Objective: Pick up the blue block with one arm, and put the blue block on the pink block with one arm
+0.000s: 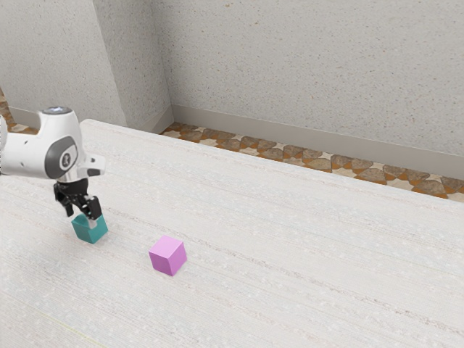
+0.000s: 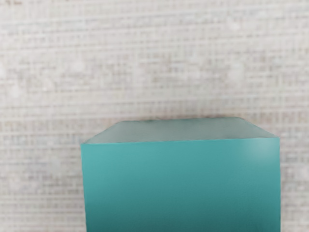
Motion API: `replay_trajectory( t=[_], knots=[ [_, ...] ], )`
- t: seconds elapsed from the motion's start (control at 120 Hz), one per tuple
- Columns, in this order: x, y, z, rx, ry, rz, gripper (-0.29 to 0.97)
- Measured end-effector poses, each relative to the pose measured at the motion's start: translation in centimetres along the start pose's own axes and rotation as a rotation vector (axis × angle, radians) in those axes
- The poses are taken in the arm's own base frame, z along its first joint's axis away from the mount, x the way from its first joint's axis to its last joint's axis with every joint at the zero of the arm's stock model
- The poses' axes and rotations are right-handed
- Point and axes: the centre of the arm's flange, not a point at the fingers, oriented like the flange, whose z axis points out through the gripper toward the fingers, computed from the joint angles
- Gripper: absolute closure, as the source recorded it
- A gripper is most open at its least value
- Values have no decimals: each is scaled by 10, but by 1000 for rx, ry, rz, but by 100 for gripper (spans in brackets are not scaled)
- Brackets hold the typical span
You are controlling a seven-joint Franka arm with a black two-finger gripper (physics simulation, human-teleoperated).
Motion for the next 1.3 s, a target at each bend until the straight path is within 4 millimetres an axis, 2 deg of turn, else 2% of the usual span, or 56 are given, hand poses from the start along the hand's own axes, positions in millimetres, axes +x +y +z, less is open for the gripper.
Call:
replay_trajectory(
  t=[0.167,0.35,0.567,0.708,0.842,1.0,1.108,1.225,1.3],
  knots=[
    [5,10,8,-9,-9,12,15],
    [0,4,13,-13,-18,-4,24],
    [1,4,23,-14,-32,-8,28],
    [1,3,9,-3,-14,-11,30],
    [-3,2,-26,14,17,-17,31],
    [-2,23,-44,-3,15,5,31],
    [-3,40,-49,-33,10,10,30],
    [7,78,-57,-65,9,35,30],
    [11,94,-60,-83,4,31,30]
  ],
)
